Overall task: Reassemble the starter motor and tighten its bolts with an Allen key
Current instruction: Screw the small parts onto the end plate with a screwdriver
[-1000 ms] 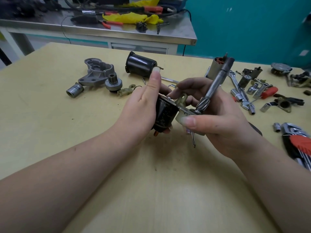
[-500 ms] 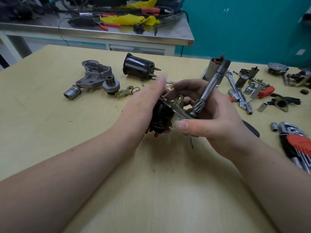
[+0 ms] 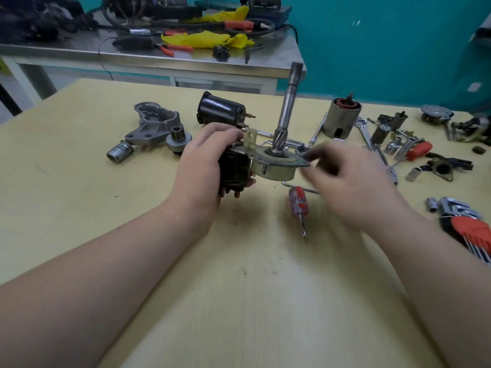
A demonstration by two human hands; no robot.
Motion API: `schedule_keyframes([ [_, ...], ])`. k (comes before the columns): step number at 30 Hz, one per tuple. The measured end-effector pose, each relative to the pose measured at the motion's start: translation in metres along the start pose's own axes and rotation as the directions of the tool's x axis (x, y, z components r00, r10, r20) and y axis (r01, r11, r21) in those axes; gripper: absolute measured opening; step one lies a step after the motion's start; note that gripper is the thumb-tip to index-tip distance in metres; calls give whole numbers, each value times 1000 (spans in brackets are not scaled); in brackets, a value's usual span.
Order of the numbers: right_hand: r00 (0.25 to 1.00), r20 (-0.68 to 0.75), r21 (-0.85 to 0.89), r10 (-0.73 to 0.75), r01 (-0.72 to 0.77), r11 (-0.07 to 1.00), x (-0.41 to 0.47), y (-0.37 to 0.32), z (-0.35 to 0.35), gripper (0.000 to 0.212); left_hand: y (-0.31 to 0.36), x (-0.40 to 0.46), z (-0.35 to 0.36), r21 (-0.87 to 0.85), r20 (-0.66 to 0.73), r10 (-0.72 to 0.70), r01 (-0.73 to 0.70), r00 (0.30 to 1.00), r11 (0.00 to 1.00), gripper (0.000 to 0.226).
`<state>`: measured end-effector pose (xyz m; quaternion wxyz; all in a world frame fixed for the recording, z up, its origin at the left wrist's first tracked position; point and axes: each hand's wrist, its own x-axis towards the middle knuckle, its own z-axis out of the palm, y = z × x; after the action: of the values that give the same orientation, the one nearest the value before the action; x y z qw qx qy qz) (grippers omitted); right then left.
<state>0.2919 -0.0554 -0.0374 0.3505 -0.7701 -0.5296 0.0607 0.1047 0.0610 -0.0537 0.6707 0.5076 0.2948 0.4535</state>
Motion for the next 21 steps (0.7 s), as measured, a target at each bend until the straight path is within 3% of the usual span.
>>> schedule_keyframes([
  [2, 987, 162, -384, -18, 80, 920, -7, -9, 9, 23, -3, 2, 2, -66, -9, -7, 7, 1000, 998, 17],
  [4, 974, 224, -516, 6, 114, 849, -8, -15, 19, 24, -5, 4, 3, -110, -29, -9, 6, 1000, 994, 18],
  [6, 969, 243, -529, 37, 100, 843, -8, -15, 25, 16, -7, 6, 2, -106, -62, -3, -4, 998, 994, 21],
  [8, 965, 245, -417, 95, 16, 909, -7, -11, 24, 21, -9, 6, 2, -62, -78, 10, -15, 997, 998, 22],
  [11, 977, 84, 64, 196, -201, 977, 2, -2, 17, 31, -9, 6, 3, -23, -93, 30, -32, 995, 999, 24],
  [13, 968, -72, 424, 241, -189, 886, 6, 0, 8, 43, -9, 6, 3, -8, -98, 48, -49, 994, 999, 27],
  [15, 941, -240, 638, 240, -33, 769, 4, -3, -2, 51, -8, 6, 4, 27, -102, 44, -41, 994, 999, 30],
  [19, 803, -589, 585, 96, 342, 735, -4, -18, -13, 43, -9, 5, 8, 99, -109, -9, 20, 994, 995, 45],
  [21, 755, -654, 492, -56, 480, 726, -5, -29, -16, 46, -8, 5, 10, 181, -56, 10, 0, 998, 984, 46],
])
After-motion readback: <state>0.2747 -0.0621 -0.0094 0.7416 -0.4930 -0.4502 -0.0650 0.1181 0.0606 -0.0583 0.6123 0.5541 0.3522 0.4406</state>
